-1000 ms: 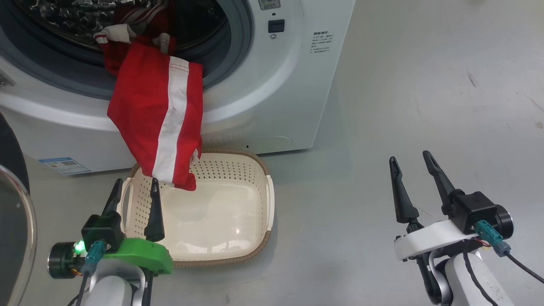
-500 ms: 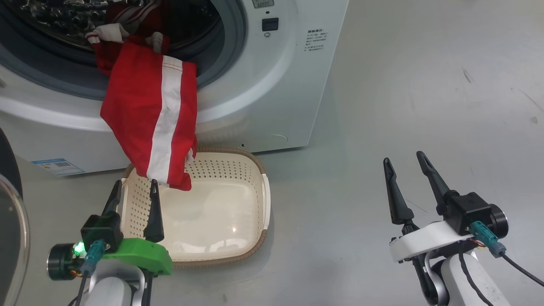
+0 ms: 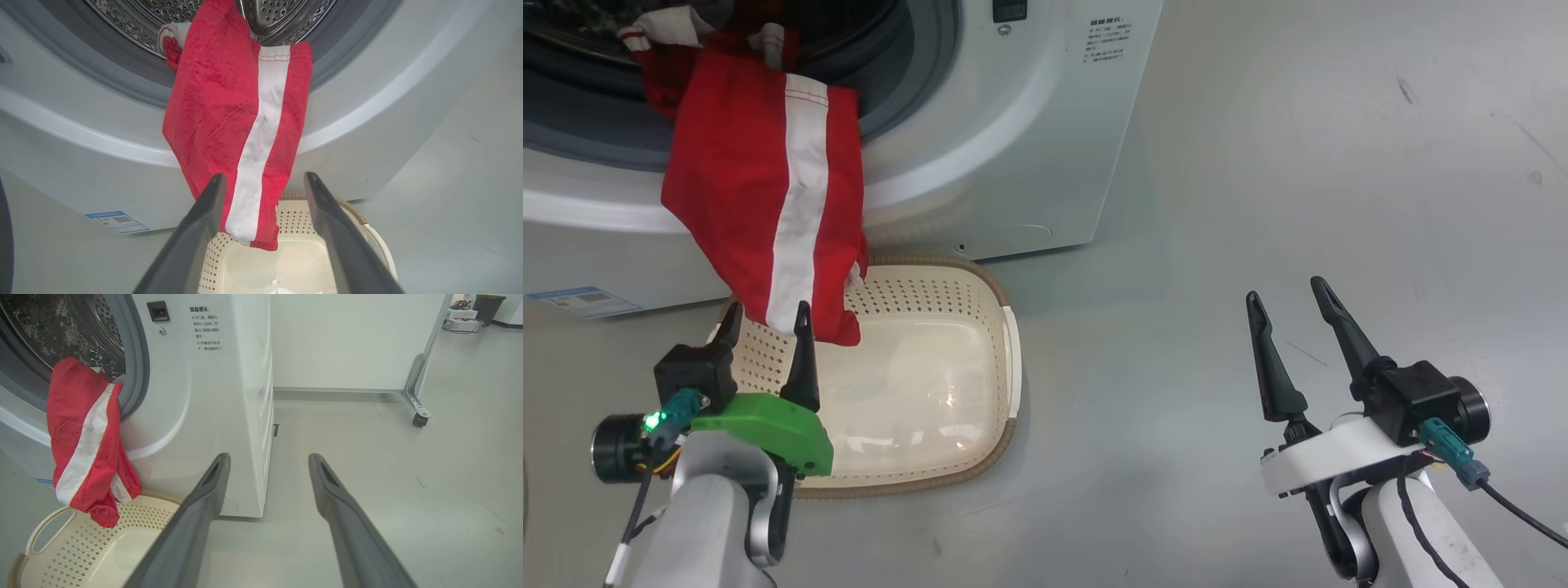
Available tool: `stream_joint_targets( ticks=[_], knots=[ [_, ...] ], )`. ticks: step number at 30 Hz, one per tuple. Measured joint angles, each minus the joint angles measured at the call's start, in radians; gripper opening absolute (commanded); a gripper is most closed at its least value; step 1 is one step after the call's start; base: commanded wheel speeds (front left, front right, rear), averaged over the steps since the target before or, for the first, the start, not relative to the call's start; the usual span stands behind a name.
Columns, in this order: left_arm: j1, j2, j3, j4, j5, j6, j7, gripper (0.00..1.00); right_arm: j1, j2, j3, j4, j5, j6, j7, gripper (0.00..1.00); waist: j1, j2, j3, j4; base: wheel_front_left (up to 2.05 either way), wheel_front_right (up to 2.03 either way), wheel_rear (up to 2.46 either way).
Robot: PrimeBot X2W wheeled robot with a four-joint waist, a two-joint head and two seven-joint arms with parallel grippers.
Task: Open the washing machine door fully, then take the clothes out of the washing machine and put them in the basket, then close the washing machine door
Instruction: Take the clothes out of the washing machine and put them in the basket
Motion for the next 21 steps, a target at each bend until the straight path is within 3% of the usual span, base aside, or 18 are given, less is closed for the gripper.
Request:
stream_joint_targets(
  ticks=[8,21],
  knots=[
    [-0.126,0.017,0.018,0.079,-0.038,-0.009,0.113,1.00,-0.038,0.007,0.024,-0.009,-0.005,0.014,0.000,1.00,0.0000,0.0000,0.059,-0.026,0.00,0.00,0.00],
    [-0.332,0.112,0.068,0.194,-0.045,-0.007,0.237,1.00,-0.085,0.021,0.048,-0.008,0.000,0.026,0.000,1.00,0.0001,0.0000,0.144,-0.088,0.00,0.00,0.00]
  ],
)
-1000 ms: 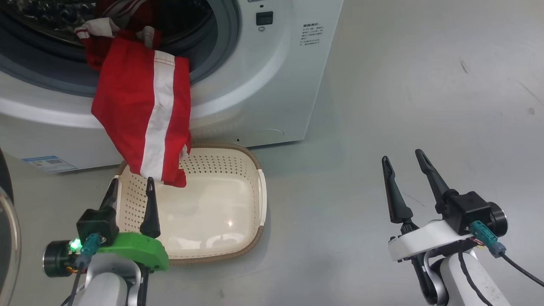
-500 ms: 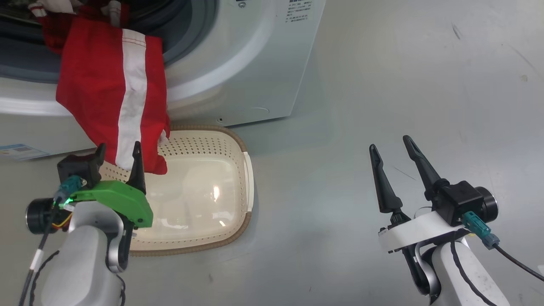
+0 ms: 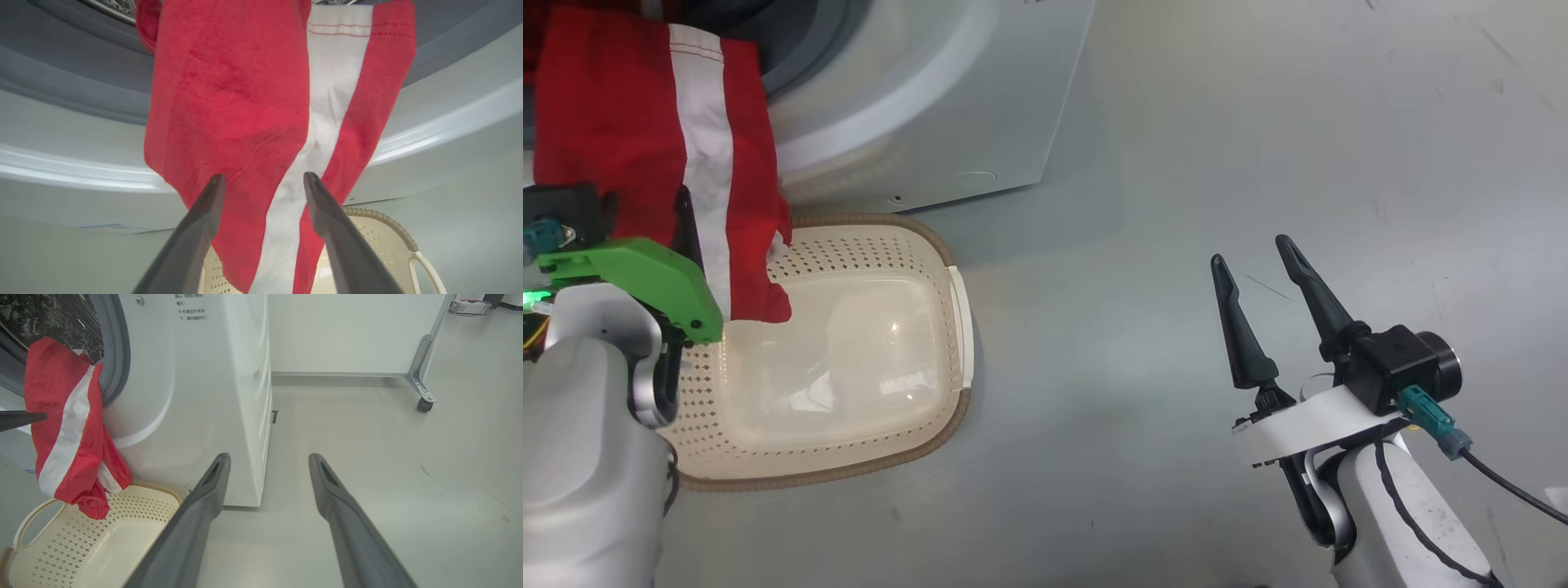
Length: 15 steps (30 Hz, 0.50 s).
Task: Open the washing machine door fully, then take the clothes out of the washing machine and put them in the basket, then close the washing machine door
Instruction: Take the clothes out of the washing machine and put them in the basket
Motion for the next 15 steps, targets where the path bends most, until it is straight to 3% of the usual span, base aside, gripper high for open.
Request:
stream_joint_targets(
  ticks=[13,15],
  knots=[
    [-0.105,0.019,0.023,0.115,0.004,0.021,0.048,1.00,-0.035,0.004,0.002,0.007,0.008,0.003,0.000,1.00,0.0000,0.0000,0.038,-0.036,0.00,0.00,0.00],
    [-0.116,0.019,0.028,0.136,0.004,0.023,0.051,0.64,-0.036,0.004,0.003,0.007,0.014,0.003,0.000,1.00,0.0000,0.0000,0.040,-0.038,0.00,0.00,0.00]
  ],
)
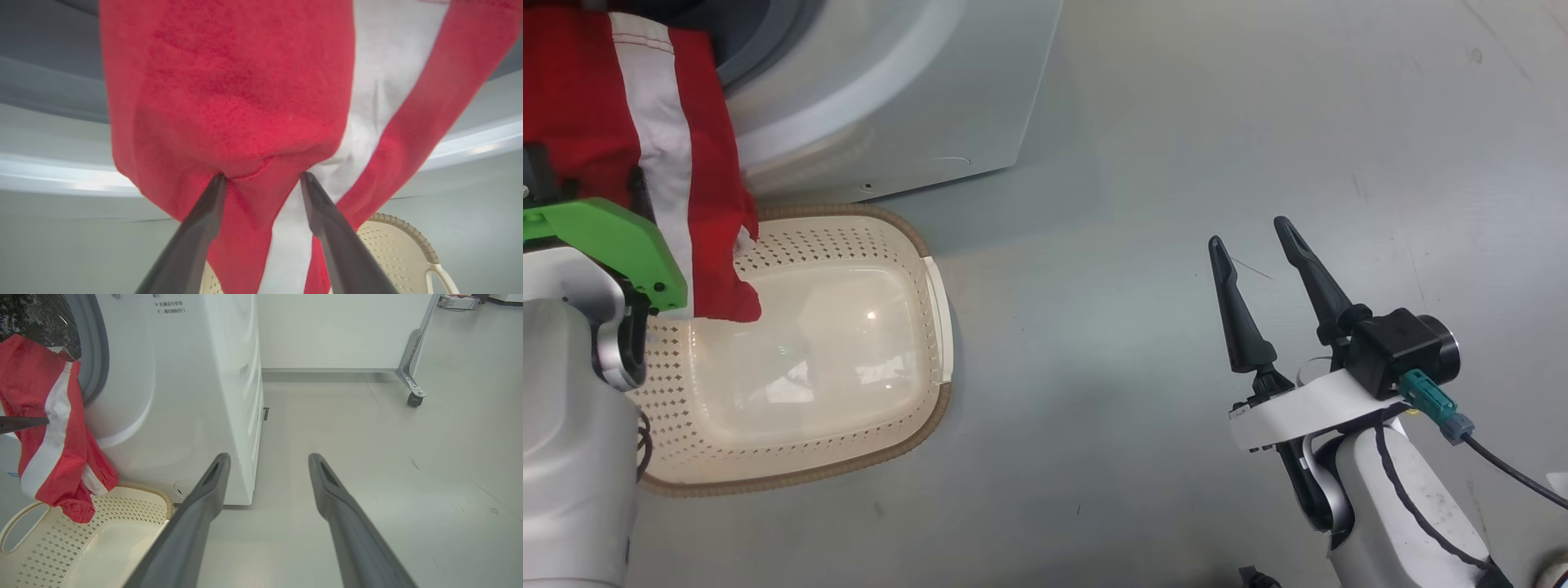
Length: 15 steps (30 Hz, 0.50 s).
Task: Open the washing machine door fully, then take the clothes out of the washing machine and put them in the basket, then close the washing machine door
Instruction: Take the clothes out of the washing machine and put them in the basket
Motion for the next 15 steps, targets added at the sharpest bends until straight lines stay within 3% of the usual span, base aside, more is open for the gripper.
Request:
stream_joint_targets(
  ticks=[3,15],
  knots=[
    [-0.024,0.002,0.007,0.022,0.000,0.006,0.000,0.00,-0.001,0.001,0.001,0.000,0.001,0.000,0.000,1.00,0.0000,0.0000,0.004,-0.005,0.00,0.00,0.00],
    [-0.049,-0.008,0.007,0.070,-0.002,0.008,-0.024,0.00,-0.007,0.003,-0.005,0.000,0.002,0.000,0.000,1.00,0.0000,0.0000,0.012,-0.013,0.00,0.00,0.00]
  ],
)
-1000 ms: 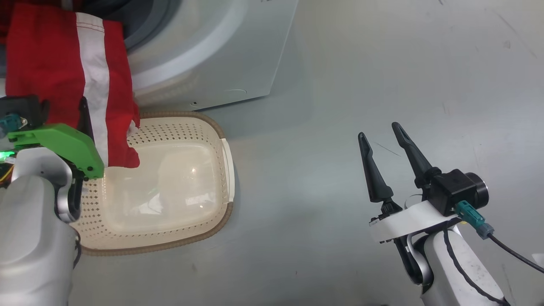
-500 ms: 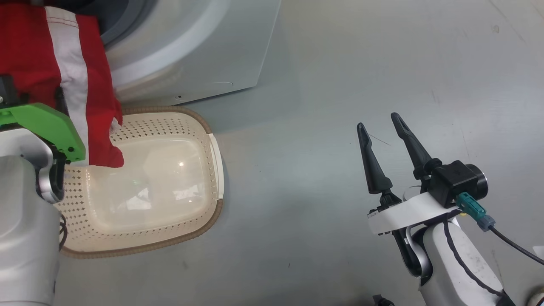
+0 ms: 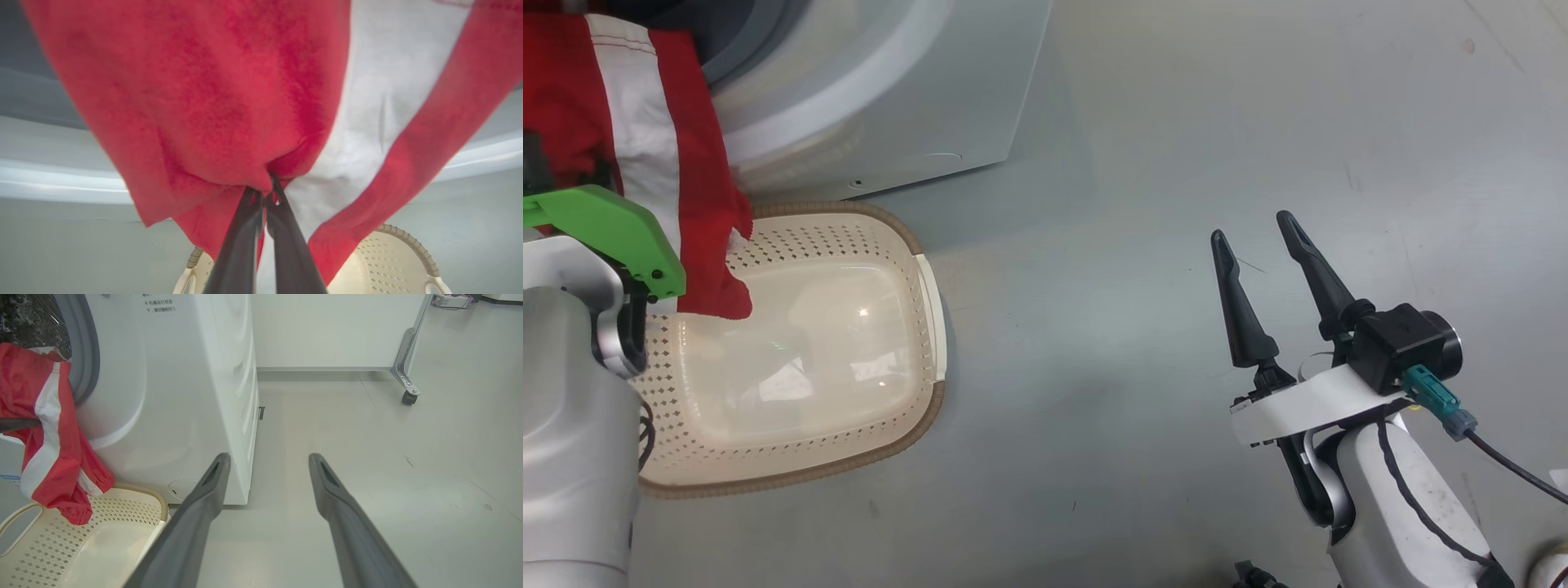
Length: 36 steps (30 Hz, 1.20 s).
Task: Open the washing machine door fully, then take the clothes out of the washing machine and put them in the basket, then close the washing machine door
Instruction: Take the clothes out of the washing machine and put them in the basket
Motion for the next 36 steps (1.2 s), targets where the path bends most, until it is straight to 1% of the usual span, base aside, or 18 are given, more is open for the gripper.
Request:
stream_joint_targets(
  ticks=[5,9,11,14,18,19,26,36],
  knots=[
    [0.002,-0.006,0.001,0.008,-0.006,-0.022,-0.043,0.00,0.000,0.000,-0.006,0.000,0.000,-0.001,0.000,1.00,0.0000,0.0000,-0.001,0.007,0.00,0.00,0.00],
    [0.014,-0.020,-0.001,-0.005,-0.006,-0.031,-0.103,0.00,0.000,0.002,-0.015,-0.001,0.000,-0.004,0.000,1.00,0.0000,0.0000,-0.002,0.016,0.00,0.00,0.00],
    [0.027,-0.035,-0.004,-0.017,-0.006,-0.032,-0.137,0.00,0.000,0.001,-0.026,-0.002,0.000,-0.012,0.000,1.00,0.0000,0.0000,-0.003,0.025,0.00,0.00,0.00],
    [0.058,-0.052,-0.008,-0.031,-0.006,-0.036,-0.193,0.00,0.001,0.001,-0.038,-0.002,0.000,-0.013,0.000,1.00,0.0000,0.0000,-0.005,0.041,0.00,0.00,0.00],
    [0.100,-0.060,-0.018,-0.050,-0.003,-0.044,-0.256,0.00,0.009,0.002,-0.049,-0.002,0.000,-0.015,0.000,1.00,0.0000,0.0000,-0.015,0.061,0.00,0.00,0.00],
    [0.108,-0.062,-0.022,-0.058,-0.002,-0.046,-0.272,0.00,0.011,0.001,-0.051,-0.002,0.000,-0.021,0.000,1.00,0.0000,0.0000,-0.018,0.067,0.00,0.00,0.00],
    [0.166,-0.071,-0.035,-0.116,0.013,-0.054,-0.361,0.00,0.021,-0.001,-0.052,0.000,-0.001,-0.021,0.000,1.00,0.0000,0.0000,-0.050,0.096,0.00,0.00,0.00],
    [0.233,-0.111,-0.051,-0.269,0.029,-0.053,-0.390,0.00,0.046,-0.008,-0.059,-0.001,-0.002,-0.021,0.000,1.00,0.0000,0.0000,-0.082,0.136,0.00,0.00,0.00]
  ],
)
